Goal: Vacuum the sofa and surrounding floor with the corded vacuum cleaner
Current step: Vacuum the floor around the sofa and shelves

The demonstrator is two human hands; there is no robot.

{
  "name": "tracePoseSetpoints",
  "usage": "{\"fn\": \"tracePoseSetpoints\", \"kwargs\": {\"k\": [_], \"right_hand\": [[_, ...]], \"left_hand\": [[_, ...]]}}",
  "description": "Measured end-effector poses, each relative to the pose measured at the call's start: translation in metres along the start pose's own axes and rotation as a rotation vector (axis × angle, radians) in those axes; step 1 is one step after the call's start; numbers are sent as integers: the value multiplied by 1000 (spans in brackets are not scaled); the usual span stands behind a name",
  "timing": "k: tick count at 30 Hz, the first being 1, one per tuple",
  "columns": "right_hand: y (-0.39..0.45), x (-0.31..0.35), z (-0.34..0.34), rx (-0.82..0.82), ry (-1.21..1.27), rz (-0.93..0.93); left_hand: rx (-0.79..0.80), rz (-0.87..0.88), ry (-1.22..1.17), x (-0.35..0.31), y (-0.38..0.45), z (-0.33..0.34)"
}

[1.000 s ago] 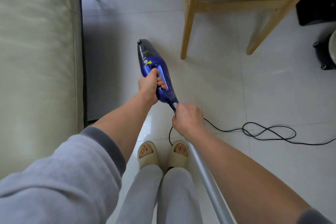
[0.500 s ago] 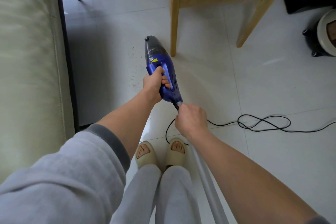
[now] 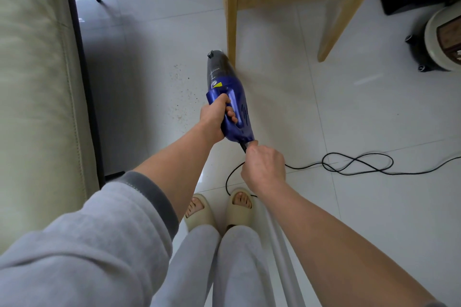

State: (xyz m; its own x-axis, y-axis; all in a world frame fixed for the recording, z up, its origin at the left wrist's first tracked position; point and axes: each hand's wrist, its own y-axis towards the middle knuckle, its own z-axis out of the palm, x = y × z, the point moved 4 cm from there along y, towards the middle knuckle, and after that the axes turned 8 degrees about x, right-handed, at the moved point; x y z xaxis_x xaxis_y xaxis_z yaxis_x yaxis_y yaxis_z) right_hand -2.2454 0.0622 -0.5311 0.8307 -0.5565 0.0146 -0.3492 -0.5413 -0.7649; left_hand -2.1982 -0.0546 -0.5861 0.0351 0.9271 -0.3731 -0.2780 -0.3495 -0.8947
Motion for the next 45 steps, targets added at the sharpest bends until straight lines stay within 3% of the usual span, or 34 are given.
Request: {"fn": "tracePoseSetpoints", "kwargs": {"k": [5,9,13,27,45], "right_hand": [[-1,6,2,-10,-42,-8],[-1,33,9,22,-76,-11],[11,61,4,10,-107,-57],[15,72,-7,10,-20,-93],[14,147,-5,14,-233,-292]], "left_hand": [[-129,-61,148,0,1,-13],[-269,-15,360,-11,4,-32],[-305,2,433,-29,13,-54],[-227,-19,409,-41,17,-66],[-396,8,195,-54,3,-170]]}}
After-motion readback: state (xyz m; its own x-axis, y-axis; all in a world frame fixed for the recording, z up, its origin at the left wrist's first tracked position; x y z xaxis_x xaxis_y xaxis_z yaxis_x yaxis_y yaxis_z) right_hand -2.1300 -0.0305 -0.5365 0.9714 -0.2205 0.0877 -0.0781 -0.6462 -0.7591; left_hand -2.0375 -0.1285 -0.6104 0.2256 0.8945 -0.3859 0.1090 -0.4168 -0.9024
